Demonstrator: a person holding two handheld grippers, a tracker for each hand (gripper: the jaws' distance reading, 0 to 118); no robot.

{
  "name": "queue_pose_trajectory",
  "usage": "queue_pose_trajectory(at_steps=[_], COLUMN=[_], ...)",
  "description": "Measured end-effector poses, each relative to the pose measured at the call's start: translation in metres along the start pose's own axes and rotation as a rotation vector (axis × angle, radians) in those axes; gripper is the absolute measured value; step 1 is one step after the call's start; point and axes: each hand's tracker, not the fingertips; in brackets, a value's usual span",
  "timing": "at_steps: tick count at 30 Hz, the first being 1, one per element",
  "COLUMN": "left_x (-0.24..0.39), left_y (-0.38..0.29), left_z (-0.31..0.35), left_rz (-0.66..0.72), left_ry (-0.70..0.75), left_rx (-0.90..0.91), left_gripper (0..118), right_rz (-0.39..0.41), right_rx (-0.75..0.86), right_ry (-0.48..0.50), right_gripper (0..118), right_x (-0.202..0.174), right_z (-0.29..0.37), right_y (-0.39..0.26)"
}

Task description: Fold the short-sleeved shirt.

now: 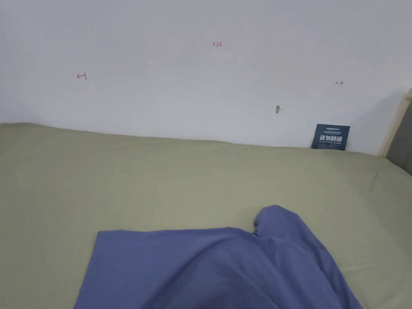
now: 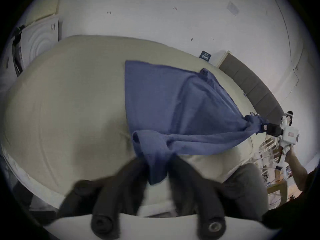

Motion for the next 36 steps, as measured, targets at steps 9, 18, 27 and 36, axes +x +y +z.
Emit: queue_pose_trajectory(at_steps=[9,18,27,36], left_x=[-0.004,0.145,0.225,0.202], left_y=[0.005,0.036,-0.078,-0.091], left_z=[0.01,-0.007,-0.032,-0.03], left_rz=[0.123,-0.135,-0.112,-0.011], left_ry=[-0.039,0.315,0.291,0.24], left_rx=[0.09,0.254,0.17,0.128], left_gripper=[118,11,0,0], right_rz=[0.017,0.083,0.186,0.2], right_rx=[0.024,0.118,0.036,0.017], right_ry=[-0.007,-0.173,-0.144,-0.093], right_gripper=[68,57,0,0], right_x=[-0.025,-0.121,-0.181,-0.185], right_z=[0.021,0.005,0.009,0.005], right_y=[0.018,0.034,-0.065,-0.072])
